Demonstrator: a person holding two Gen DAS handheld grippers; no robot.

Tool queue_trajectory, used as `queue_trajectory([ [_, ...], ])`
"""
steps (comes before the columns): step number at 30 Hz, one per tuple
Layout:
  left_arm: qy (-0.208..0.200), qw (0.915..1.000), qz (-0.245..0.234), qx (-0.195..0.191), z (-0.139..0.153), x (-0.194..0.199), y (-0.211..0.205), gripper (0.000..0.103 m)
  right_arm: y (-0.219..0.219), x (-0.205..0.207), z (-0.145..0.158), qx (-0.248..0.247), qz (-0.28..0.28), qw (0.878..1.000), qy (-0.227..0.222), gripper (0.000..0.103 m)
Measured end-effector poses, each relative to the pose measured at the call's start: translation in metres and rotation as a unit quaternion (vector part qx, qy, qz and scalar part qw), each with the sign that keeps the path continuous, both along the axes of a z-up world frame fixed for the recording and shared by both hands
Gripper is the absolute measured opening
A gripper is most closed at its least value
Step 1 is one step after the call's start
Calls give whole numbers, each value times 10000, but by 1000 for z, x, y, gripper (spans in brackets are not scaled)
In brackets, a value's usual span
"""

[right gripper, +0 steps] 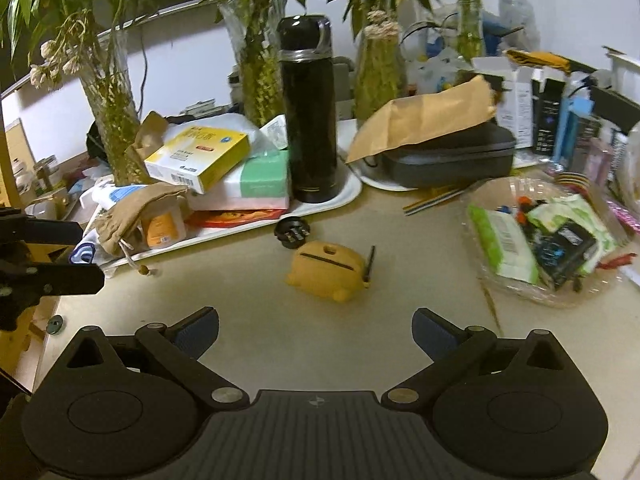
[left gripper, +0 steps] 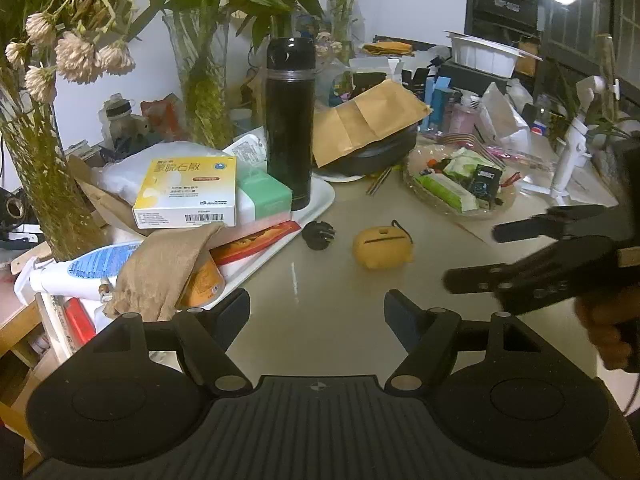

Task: Organize rigid objects
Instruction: 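Lower the right tool onto the yellow pig-shaped case and close on it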

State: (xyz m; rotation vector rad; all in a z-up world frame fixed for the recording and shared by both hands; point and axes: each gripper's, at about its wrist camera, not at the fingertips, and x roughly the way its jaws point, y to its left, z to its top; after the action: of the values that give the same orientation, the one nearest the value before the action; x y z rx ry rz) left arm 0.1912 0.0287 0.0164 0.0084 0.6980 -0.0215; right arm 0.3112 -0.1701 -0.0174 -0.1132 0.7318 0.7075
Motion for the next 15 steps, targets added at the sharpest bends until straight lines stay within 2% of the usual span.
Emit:
queue_trajectory([
  [4,80,9999,0,-142,1,0,2,74,11,12,-7,-54,103,9999,95,95],
  [9,161,9994,31,-315,1,2,6,74,22,29,-17,-129,43,9994,309,95],
  [15,204,9992,37,-341,1,1,7,74,36,41,-29,-358,44,9979,531,96],
])
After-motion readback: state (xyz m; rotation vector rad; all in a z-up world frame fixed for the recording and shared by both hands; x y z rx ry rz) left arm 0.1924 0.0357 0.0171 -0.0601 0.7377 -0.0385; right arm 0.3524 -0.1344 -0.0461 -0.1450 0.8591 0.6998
